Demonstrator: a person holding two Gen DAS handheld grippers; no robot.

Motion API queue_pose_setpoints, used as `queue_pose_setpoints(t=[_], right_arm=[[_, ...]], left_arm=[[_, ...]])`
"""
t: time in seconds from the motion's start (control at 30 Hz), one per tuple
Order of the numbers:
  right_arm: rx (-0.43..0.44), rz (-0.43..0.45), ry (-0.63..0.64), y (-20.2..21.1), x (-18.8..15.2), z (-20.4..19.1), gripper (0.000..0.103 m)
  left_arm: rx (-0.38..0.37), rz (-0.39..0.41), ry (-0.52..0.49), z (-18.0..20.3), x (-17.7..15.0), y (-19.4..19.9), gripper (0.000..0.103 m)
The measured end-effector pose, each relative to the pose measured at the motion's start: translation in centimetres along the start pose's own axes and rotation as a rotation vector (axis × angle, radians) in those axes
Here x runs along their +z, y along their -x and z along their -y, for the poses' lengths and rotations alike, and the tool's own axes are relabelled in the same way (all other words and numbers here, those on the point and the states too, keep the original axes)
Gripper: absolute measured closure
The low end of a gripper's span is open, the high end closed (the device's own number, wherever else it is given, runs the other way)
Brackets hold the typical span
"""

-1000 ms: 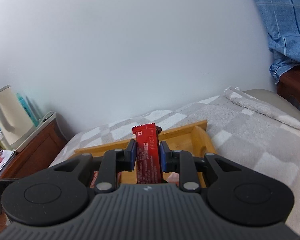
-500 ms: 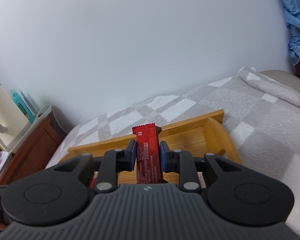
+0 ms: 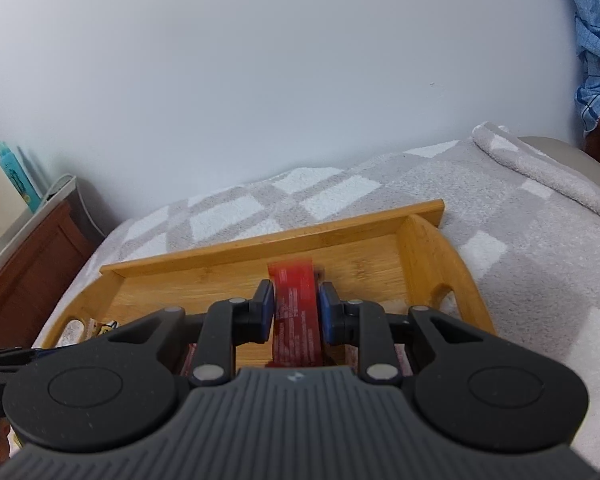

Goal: Organize snacks
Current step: 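Carry the nut bar and red bar with both tools into the tray, then open both tools to release the bars and withdraw from the tray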

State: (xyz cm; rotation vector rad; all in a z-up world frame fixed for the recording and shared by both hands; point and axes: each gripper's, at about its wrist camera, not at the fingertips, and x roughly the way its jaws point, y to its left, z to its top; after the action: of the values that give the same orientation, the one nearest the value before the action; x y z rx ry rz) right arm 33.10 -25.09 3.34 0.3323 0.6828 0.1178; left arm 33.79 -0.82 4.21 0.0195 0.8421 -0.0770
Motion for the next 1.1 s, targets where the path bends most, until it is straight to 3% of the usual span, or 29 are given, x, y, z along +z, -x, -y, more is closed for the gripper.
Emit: queue_pose_setpoints(t=[0.33,0.6,0.63,0.7,0.9,1.1], right_arm=[[-0.003,-0.016,-0.012,-0.5,-0.2,0.4,0.076],[0.015,0.031,-0.021,1.7,0.4,0.0,0.071],[0.016,0.037,-0.016,2.1,0.5,-0.1,0.069],[0.011,0.048,0.003,2.9,0.5,-0.5,0.051],[-0.011,0.063,0.111,5.6,-0.5,-1.6,0.039],[0.012,0.09,0.1,8.7,-1.0,-1.3,0.028]], left_arm=[[0.0,0.003,-0.003,0.2,-0.1,-0.1,0.057],[0.011,0.02,-0.016,0.6,-0.1,1.7,0.05],[0.01,0.024,-0.014,0.6,-0.1,2.1,0.045],[0.005,0.036,-0.01,0.7,-0.2,3.0,0.042],[-0.013,0.054,-0.003,1.2,-1.0,5.4,0.028],[-0.023,0.05,0.022,1.5,-2.8,7.6,0.022]])
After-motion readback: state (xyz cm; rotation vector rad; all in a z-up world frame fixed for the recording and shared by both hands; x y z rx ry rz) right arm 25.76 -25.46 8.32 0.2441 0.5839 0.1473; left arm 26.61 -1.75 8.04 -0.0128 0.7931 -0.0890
